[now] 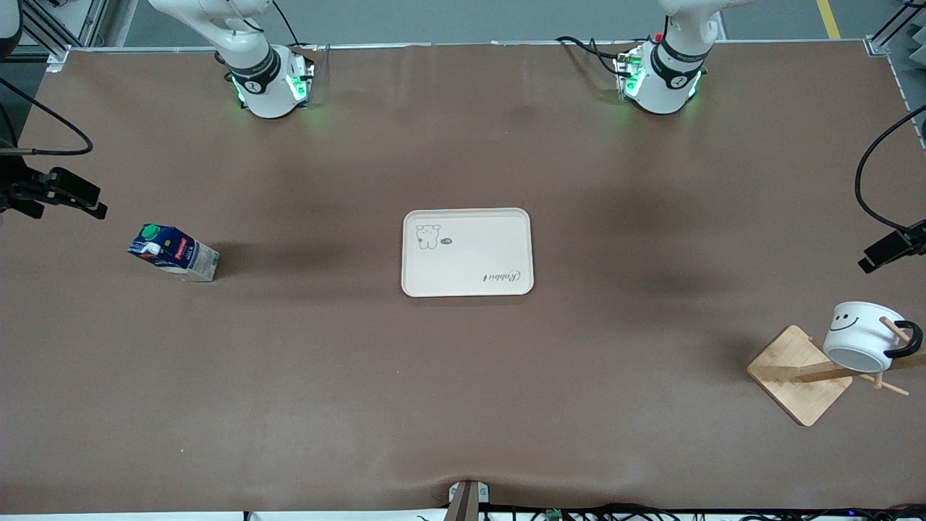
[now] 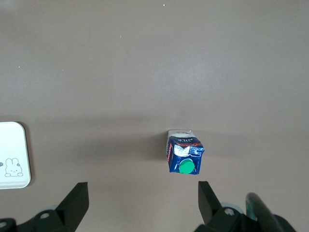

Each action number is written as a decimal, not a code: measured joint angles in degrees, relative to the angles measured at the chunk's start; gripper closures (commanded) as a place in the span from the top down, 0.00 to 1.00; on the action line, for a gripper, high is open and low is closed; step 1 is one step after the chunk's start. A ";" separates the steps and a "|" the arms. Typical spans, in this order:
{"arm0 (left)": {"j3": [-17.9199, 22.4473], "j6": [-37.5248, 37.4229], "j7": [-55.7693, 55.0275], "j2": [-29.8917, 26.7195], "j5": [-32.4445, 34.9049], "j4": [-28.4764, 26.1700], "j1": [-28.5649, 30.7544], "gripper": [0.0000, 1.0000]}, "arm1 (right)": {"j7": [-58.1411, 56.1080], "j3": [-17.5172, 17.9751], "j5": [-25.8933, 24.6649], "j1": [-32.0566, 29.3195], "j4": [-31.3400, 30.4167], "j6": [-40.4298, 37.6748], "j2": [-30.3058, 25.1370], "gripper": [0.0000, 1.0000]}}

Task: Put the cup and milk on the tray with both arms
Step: 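Move the right gripper toward the milk carton while the left gripper approaches the mug, then grasp the milk carton with the right gripper while the left gripper grasps the mug, then lift the mug off the stand with the left gripper toward the tray, then lower the mug onto the tray and open the left gripper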

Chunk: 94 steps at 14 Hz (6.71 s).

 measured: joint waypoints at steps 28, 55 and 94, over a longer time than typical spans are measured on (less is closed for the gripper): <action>-1.83 30.05 3.37 6.32 -2.05 -9.70 -0.21 0.00 | -8.51 -0.19 -0.03 -1.93 0.14 -1.07 10.77 1.00; -14.10 7.56 -10.99 5.08 -7.87 1.40 -0.64 0.00 | -2.71 -0.17 -5.08 -6.88 -25.93 19.36 9.23 0.26; -16.53 24.11 -80.33 30.30 -0.62 -2.61 -36.57 1.00 | 2.82 1.32 6.38 6.33 -4.95 0.24 5.20 0.00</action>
